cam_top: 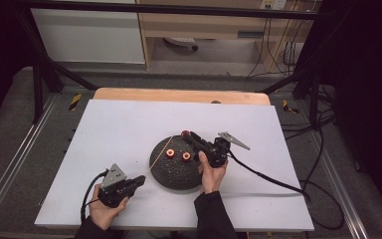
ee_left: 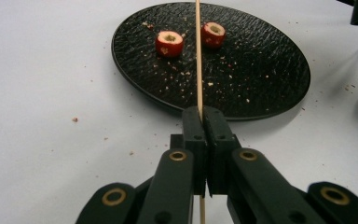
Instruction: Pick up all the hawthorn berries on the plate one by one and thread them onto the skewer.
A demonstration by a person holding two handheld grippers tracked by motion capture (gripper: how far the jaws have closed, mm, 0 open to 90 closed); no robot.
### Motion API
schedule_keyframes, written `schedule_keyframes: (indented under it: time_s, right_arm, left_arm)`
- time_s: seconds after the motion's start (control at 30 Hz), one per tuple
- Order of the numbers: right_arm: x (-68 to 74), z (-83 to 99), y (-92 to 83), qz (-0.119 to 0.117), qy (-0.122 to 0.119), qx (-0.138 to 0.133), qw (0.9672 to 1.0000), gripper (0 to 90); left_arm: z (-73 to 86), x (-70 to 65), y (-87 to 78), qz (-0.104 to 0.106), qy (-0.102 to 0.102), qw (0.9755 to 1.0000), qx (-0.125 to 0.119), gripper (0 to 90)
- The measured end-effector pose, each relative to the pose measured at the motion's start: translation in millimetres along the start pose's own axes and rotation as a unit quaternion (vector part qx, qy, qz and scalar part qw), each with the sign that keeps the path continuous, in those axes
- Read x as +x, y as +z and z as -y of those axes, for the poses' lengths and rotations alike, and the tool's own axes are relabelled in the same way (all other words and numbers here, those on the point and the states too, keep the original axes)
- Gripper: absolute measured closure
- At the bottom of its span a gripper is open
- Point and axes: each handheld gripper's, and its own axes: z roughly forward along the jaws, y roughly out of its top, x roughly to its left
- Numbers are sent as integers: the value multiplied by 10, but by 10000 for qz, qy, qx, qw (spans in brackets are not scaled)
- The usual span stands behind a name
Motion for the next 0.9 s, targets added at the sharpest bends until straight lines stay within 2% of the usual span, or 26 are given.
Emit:
schedule_keyframes:
  time_s: [0.07,0.2,0.53,0.9]
  right_arm:
    - [-6,1,14,-52,91,-100,9999,614]
    - [-16,2,35,-78,116,-301,9994,614]
    - [-61,25,93,-158,349,-579,9976,614]
    - [-72,31,114,-196,491,-808,9953,614]
  left_arm:
    - [0,-13,12,2,-22,10000,-4,887]
    - [-5,-45,39,19,-50,10000,-42,887]
    - [-19,-131,91,11,-25,9998,-218,887]
    - [-17,-188,131,39,25,9998,-193,887]
